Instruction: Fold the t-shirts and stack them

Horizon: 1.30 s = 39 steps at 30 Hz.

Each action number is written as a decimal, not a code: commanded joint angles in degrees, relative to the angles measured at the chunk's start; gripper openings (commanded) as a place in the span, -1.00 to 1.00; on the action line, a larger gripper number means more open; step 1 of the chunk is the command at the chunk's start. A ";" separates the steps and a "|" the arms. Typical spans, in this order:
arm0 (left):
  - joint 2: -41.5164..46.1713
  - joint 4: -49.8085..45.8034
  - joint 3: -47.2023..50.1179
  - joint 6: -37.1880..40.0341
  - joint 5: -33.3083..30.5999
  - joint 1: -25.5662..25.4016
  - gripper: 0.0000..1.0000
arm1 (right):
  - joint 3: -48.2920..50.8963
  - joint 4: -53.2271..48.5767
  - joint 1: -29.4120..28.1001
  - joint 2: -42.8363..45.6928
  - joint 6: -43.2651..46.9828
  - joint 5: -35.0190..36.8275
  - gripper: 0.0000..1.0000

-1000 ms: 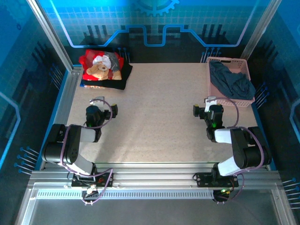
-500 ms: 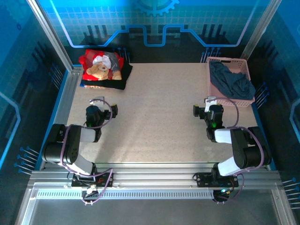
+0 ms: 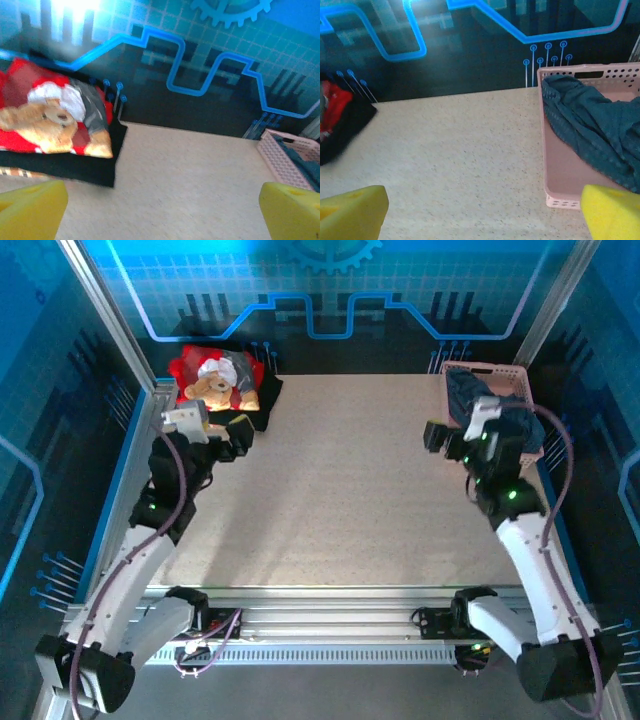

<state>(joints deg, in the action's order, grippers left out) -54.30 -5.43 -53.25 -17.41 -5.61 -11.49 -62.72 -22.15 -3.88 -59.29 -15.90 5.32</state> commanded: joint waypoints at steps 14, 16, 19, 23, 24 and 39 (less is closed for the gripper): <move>-44.21 -37.22 -53.00 -4.60 23.80 -5.63 0.98 | -62.83 -37.79 16.76 -62.08 -4.60 -6.77 0.91; -42.33 -33.91 -48.12 -5.86 26.81 -5.91 0.98 | -62.44 -33.87 17.15 -64.50 -5.31 -3.81 0.91; -38.58 -31.82 -40.14 -7.82 28.11 -5.92 0.98 | -63.78 -31.70 18.19 -69.35 -6.31 -1.11 0.91; -31.48 -28.74 -29.54 -10.20 27.50 -5.83 0.98 | -63.66 -26.85 18.85 -74.43 -6.52 0.97 0.91; -29.94 -28.13 -27.69 -10.71 27.15 -5.68 0.98 | -63.96 -26.00 19.06 -76.22 -7.08 1.76 0.91; -16.41 -30.87 -22.52 -14.26 22.01 3.64 0.98 | -80.78 -23.00 19.79 -93.43 -18.72 1.40 -0.28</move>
<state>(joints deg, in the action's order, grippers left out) -71.85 -34.22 -74.70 -31.62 18.22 -9.32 -140.09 -45.36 15.14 -150.36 -30.52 8.47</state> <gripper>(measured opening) 0.990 0.451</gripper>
